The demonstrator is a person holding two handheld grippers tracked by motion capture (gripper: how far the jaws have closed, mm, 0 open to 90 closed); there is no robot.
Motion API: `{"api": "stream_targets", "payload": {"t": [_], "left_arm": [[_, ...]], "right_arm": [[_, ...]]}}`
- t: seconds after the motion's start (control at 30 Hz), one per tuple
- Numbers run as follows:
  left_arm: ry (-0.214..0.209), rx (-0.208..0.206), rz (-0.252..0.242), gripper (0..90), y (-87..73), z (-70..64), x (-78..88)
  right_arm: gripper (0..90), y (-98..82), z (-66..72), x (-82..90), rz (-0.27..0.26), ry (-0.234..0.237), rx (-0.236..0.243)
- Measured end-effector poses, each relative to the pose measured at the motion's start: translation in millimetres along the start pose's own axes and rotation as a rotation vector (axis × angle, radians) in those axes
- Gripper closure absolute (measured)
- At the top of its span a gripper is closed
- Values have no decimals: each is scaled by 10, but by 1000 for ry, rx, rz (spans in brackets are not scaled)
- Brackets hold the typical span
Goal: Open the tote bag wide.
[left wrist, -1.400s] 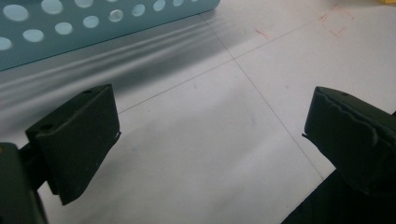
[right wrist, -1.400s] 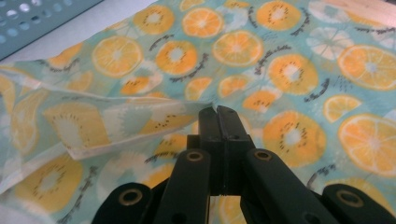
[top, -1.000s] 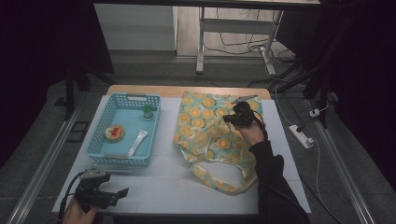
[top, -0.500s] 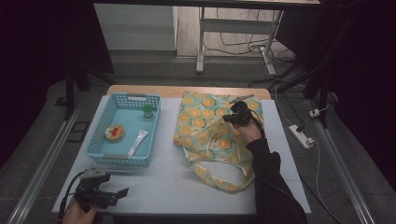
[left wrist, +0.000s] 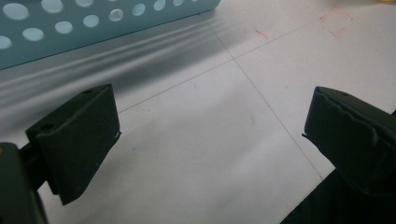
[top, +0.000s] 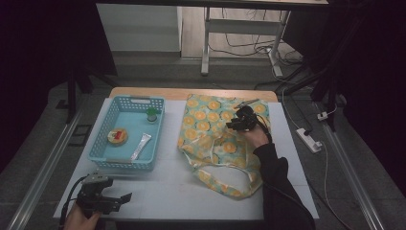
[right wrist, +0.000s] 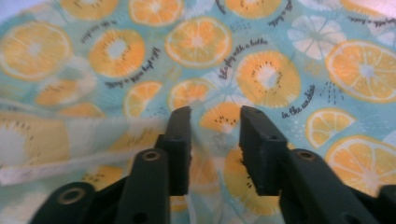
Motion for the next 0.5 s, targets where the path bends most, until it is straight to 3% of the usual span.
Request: {"api": "stream_targets", "payload": {"t": [0.23, 0.5], "left_arm": [[0, 1, 0, 39, 0, -1, 0], [2, 1, 0, 39, 0, -3, 1]], "right_arm": [[499, 24, 101, 135, -22, 20, 1], [338, -39, 291, 254, -10, 62, 16]]}}
Point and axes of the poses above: each handheld gripper's, and its own axes: x roughly backward along the jaws, y roughly out of its top, z roughly to its left, the point moved 2 cm from there along -x, roughly forward along the jaws, and after that the axes turned 15 degrees about y, right-handed, at the moved point
